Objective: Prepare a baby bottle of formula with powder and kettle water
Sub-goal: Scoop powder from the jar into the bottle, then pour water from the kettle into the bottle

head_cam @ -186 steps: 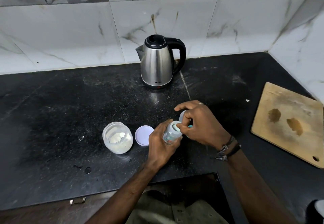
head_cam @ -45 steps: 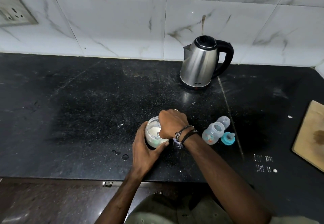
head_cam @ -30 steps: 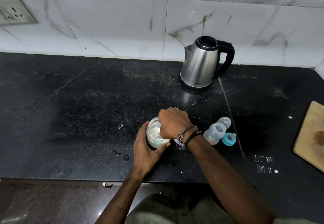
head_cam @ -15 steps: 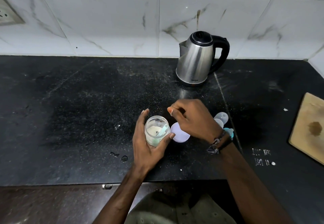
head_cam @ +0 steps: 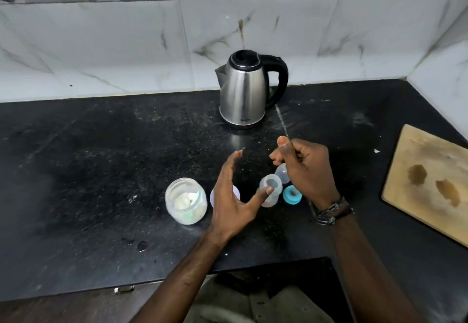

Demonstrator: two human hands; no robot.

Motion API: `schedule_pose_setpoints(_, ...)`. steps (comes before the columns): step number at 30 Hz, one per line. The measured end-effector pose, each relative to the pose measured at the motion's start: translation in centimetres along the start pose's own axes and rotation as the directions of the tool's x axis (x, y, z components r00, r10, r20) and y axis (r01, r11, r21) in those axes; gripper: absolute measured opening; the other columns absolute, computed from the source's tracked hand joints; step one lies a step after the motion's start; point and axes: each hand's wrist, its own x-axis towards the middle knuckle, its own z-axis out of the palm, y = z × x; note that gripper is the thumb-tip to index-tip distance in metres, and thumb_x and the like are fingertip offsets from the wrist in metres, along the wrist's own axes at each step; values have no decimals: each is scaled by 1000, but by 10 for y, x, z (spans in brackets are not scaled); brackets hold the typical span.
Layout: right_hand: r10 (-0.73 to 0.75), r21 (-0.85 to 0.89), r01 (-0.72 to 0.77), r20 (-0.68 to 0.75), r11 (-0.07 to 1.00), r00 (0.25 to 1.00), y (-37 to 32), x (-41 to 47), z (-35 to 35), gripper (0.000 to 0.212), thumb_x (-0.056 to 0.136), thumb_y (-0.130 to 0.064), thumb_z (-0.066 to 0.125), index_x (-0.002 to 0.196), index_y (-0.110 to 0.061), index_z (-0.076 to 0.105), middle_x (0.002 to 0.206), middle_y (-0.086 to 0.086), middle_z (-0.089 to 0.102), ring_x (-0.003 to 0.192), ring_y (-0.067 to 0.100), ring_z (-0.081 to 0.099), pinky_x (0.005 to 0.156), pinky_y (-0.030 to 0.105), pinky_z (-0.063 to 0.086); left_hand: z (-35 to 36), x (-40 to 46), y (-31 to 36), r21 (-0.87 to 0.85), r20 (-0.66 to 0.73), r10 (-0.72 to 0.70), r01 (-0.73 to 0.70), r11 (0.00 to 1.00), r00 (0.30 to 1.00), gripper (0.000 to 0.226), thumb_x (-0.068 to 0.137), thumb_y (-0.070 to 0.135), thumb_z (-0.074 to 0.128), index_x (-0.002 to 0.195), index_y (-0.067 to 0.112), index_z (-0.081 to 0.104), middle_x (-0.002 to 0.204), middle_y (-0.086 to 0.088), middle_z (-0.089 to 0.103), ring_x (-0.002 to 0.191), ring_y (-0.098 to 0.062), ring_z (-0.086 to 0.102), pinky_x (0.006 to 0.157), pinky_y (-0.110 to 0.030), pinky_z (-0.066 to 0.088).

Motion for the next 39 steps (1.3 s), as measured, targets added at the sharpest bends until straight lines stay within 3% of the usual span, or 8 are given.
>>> schedule_pose_setpoints(3,25,10,-24,-32,1000,999,13,1,-17,42,102,-29,55,74,-2,71,68,-2,71,63,9,70,63,29,58,27,0,-12,47,109,-111,106,993,988,105,69,59,83,156,23,35,159,4,45,147,-4,40,123,-31,35)
schedule_pose_setpoints(8,41,-2,-41,-54,999,998,34,-1,-37,49,100,-41,53,72,-5,70,67,-3,72,63,10,69,64,38,58,55,-2,-39,101,171,-243,229,968,955,118,58,57,89,156,17,38,156,2,50,143,-10,48,120,-39,41)
schedule_pose_setpoints(15,124,39,-122,-46,992,991,59,1,-43,46,102,-34,55,71,-4,71,67,-1,72,61,12,70,65,43,58,72,-5,-53,69,60,-289,285,956,955,74,63,40,93,129,21,64,122,7,74,115,-8,69,102,-42,56)
schedule_pose_setpoints(24,207,133,-205,-2,970,978,74,12,-28,45,103,-33,52,73,-4,70,70,4,73,62,19,71,63,34,58,69,6,-49,30,10,-259,258,966,966,79,61,37,98,127,15,62,118,7,74,110,-9,69,97,-31,56)
schedule_pose_setpoints(27,222,219,-210,-32,953,974,77,28,-16,45,107,-27,44,76,-2,66,74,9,74,60,24,70,57,20,50,65,17,-47,0,-37,-238,238,971,971,70,63,19,100,120,14,61,112,4,74,103,-7,70,92,-31,58)
schedule_pose_setpoints(30,204,284,-173,-85,943,975,77,59,-3,39,107,-26,41,79,-10,63,75,14,73,60,28,69,54,15,46,61,29,-43,-29,-77,-227,225,974,971,68,62,28,101,116,21,61,110,6,75,102,-11,72,89,-38,59)
schedule_pose_setpoints(33,142,247,-103,-145,964,979,76,98,9,35,107,-28,42,81,-17,62,74,10,72,60,22,69,57,25,53,57,42,-40,-59,-119,-211,205,977,970,67,63,36,97,118,22,61,111,5,75,104,-16,73,91,-45,60)
schedule_pose_setpoints(39,7,47,10,-354,999,935,80,187,29,46,101,-41,44,79,-6,65,65,1,65,59,22,62,57,40,51,54,56,-37,-86,-173,-182,169,982,968,58,71,12,95,116,27,62,110,14,76,102,-9,73,91,-33,59)
